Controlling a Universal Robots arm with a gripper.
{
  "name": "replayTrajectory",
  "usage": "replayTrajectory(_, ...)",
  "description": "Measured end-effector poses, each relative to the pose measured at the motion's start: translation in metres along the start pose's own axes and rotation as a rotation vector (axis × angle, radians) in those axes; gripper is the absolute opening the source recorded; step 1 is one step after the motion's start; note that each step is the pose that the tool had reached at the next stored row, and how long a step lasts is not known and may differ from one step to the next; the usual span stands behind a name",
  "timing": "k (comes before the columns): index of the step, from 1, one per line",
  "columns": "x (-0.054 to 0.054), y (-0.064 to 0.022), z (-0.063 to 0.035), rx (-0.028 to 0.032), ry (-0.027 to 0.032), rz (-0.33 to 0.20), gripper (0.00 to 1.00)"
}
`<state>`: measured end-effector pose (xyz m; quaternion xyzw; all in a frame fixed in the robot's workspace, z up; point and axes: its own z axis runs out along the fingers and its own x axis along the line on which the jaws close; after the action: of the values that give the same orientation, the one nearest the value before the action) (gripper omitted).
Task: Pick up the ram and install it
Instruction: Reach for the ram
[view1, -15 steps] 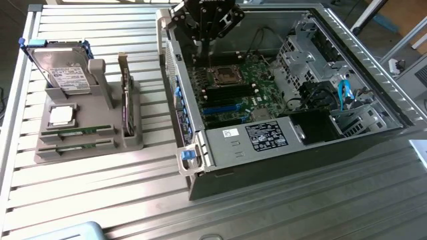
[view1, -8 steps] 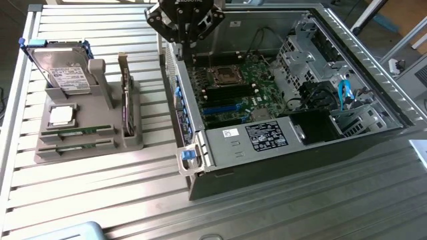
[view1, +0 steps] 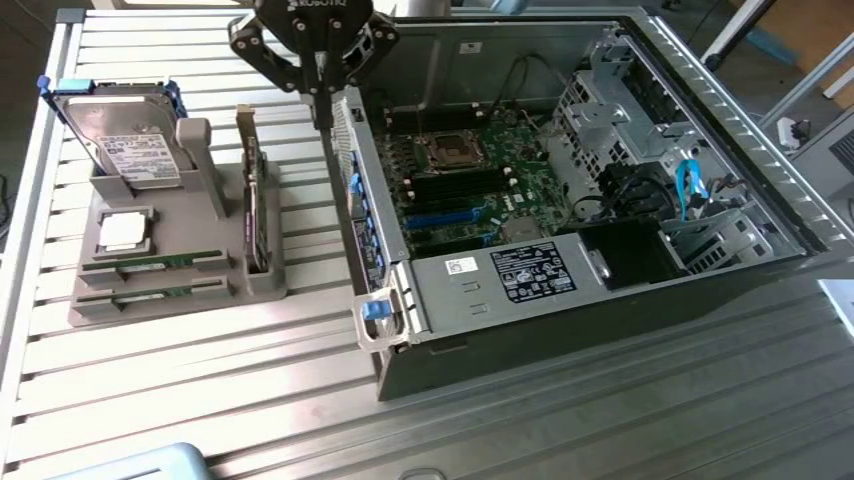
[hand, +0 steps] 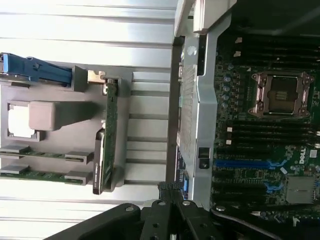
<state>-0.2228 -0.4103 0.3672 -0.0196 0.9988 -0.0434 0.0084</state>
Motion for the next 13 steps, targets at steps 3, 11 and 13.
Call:
replayTrajectory(3,0.019,0.0008,0.0004,0.0207,0.0007,0.000,0.11)
replayTrajectory(11,0.075,0.0030,0.0004,0.0587,0.0021,-0.001,0.11)
replayTrajectory(13,0.088,0.0036,0.0004,0.0687,0.0026,-0.001,0.11)
